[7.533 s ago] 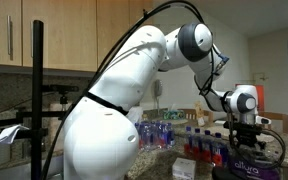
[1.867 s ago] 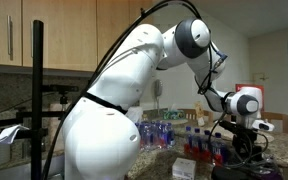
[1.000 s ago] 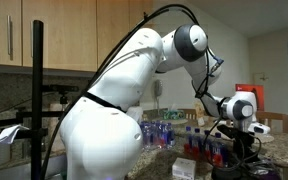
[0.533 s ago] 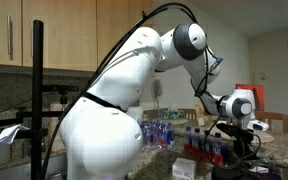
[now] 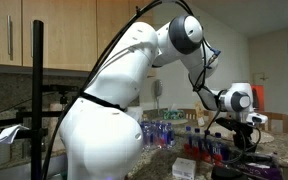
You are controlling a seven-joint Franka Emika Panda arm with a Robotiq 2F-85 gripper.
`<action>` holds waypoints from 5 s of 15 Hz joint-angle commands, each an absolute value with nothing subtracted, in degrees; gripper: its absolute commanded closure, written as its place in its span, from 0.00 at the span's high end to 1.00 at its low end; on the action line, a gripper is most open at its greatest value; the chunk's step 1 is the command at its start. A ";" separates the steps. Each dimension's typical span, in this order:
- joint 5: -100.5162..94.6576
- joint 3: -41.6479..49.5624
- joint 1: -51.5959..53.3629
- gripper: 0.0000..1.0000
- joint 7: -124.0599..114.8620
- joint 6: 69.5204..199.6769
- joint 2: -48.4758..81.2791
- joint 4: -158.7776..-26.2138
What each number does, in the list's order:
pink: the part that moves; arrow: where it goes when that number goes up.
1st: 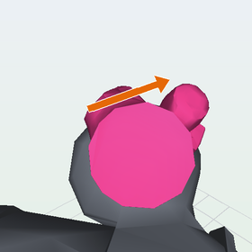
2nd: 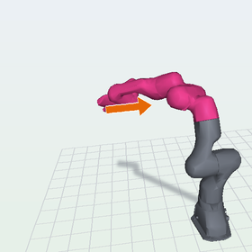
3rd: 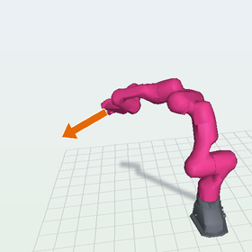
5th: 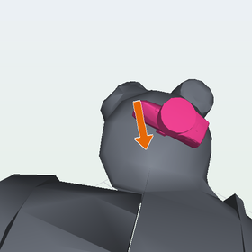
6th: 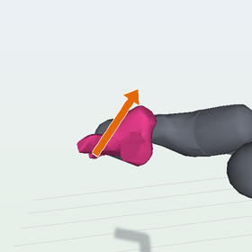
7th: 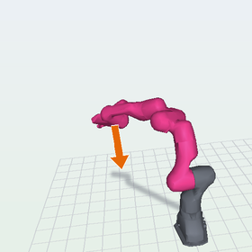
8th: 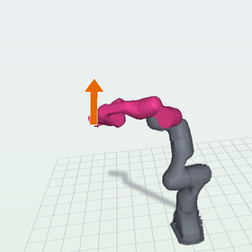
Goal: Remove the black object from the plastic
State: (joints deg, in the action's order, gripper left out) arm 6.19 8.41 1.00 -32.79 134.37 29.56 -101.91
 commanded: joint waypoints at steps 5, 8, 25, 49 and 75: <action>-1.34 9.73 2.35 0.08 -32.98 136.97 19.08 -108.08; -2.89 9.24 2.09 0.08 -32.46 136.85 16.73 -108.41; 5.58 -3.72 5.11 0.08 -15.38 133.97 3.14 -126.53; 1.35 -9.50 18.84 0.08 -17.67 121.55 26.13 -107.20; 1.72 -9.89 19.36 0.76 -17.40 121.12 25.38 -108.29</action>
